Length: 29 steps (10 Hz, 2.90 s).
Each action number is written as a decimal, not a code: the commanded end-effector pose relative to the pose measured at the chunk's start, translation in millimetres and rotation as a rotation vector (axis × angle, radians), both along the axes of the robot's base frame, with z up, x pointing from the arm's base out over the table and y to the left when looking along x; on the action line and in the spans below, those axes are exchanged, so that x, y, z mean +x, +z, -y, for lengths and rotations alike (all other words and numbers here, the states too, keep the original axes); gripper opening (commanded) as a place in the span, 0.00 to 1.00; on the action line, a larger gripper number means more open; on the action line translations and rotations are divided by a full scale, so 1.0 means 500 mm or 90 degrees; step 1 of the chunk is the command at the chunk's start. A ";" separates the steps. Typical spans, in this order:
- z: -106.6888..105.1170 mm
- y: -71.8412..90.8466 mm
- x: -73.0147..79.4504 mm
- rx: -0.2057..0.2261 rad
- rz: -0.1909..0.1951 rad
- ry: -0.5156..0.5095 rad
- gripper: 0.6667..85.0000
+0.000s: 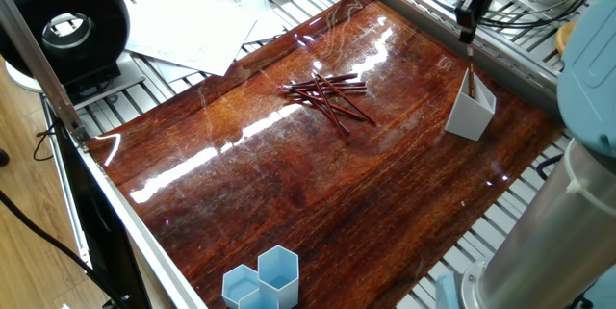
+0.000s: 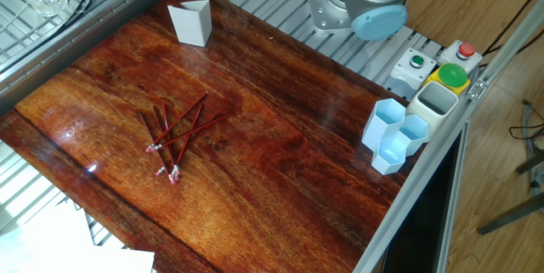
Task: Put the pen into the pen holder
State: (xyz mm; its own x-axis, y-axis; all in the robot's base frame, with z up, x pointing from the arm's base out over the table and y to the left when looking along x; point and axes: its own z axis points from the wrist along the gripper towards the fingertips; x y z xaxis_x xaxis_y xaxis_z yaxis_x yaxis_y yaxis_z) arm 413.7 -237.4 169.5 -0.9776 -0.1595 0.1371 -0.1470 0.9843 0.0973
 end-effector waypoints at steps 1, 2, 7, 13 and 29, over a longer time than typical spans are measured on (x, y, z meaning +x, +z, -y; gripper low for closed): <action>-0.008 0.006 0.001 0.004 -0.005 -0.006 0.00; -0.011 0.010 0.015 0.001 -0.005 -0.003 0.00; -0.086 0.005 0.120 0.005 0.032 -0.037 0.00; 0.001 -0.028 0.037 -0.066 0.001 -0.076 0.00; -0.016 -0.003 -0.063 0.052 -0.048 -0.095 0.00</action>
State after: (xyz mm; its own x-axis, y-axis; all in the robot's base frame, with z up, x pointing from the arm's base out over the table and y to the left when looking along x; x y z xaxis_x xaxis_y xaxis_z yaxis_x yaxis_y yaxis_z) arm 377.3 -243.1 166.2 -0.9737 -0.0401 0.2241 -0.0109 0.9914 0.1303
